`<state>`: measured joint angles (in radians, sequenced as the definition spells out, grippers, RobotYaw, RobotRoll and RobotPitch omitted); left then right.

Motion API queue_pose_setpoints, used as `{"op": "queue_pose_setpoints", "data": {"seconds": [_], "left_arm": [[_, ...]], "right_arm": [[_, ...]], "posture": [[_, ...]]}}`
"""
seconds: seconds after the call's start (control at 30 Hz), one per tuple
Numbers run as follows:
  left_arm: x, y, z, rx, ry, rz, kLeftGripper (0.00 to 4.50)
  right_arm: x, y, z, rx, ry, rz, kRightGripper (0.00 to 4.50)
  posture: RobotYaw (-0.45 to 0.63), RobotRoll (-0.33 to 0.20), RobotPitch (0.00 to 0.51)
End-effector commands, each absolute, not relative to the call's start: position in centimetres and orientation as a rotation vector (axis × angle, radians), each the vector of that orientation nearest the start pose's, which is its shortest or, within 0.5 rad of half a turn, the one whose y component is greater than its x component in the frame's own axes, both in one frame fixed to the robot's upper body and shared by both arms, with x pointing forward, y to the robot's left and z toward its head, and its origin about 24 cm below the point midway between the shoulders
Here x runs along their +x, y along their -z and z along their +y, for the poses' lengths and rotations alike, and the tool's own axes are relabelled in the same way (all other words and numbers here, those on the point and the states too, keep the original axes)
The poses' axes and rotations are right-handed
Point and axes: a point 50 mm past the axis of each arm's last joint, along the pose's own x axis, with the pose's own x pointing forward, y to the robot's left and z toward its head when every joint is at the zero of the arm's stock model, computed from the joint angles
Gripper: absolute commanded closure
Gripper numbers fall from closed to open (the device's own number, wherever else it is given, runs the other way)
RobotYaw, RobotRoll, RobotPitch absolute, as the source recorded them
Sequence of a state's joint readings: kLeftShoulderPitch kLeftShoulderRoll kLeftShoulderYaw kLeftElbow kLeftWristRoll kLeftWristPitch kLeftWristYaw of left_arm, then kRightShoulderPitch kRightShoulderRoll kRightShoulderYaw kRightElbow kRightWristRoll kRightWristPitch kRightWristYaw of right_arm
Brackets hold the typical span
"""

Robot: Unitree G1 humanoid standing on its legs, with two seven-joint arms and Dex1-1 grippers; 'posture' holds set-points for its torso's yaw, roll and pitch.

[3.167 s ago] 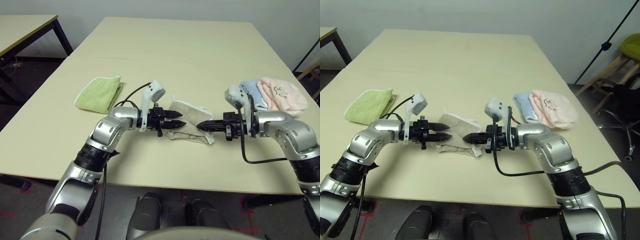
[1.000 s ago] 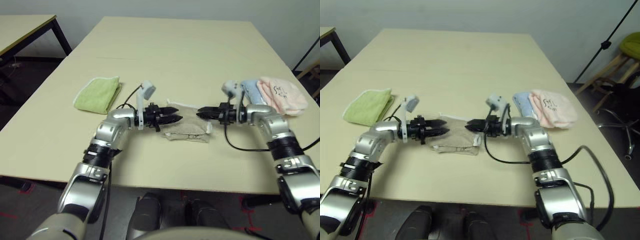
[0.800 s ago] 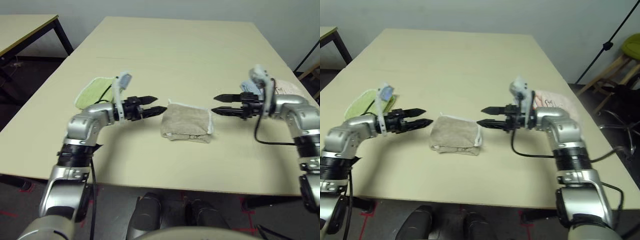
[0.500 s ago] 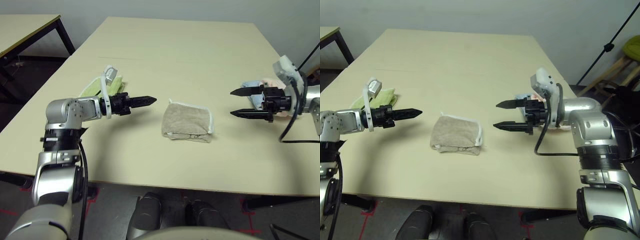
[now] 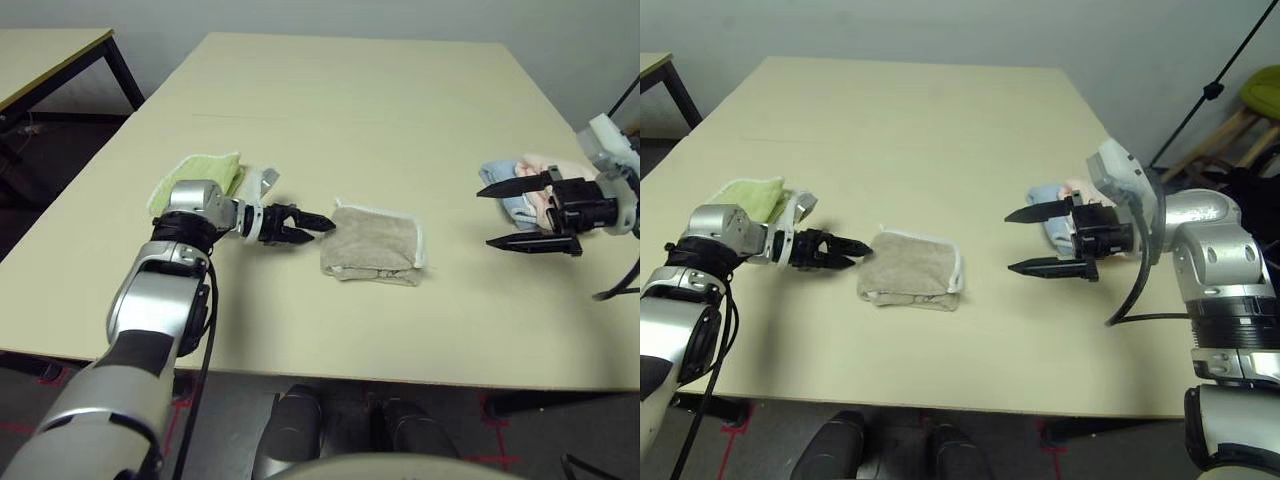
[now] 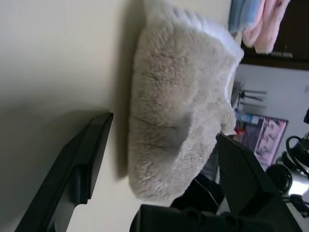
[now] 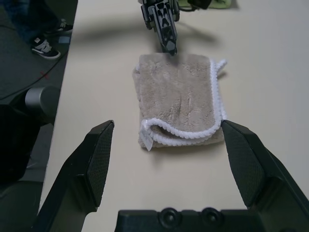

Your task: Fold the towel and set it aside.

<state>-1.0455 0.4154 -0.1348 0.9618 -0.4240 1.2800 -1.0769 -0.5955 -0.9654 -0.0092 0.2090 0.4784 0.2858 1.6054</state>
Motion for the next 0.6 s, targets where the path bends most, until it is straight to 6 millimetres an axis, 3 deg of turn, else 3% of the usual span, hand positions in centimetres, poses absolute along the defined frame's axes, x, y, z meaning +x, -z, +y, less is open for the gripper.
{"op": "queue_pose_setpoints", "data": {"seconds": [0.03,0.3,0.4,0.6], "left_arm": [[34.3,-11.0,14.1,-0.645,0.922,1.131,0.0],[34.3,-10.8,11.7,-0.757,0.963,1.103,0.0],[34.4,-10.2,11.6,-0.773,0.924,1.081,0.58],[34.1,-9.5,11.1,-0.819,0.909,1.081,2.57]], "right_arm": [[27.6,-22.1,-25.9,-0.44,-1.401,0.178,0.05],[27.5,-22.2,-25.4,-0.435,-1.397,0.167,0.05],[27.5,-22.3,-25.3,-0.434,-1.394,0.163,0.0],[27.7,-22.4,-25.4,-0.434,-1.388,0.158,0.0]], "posture": [[0.06,0.0,0.103],[0.05,0.0,0.097],[0.06,0.0,0.094],[0.07,0.0,0.09]]}}
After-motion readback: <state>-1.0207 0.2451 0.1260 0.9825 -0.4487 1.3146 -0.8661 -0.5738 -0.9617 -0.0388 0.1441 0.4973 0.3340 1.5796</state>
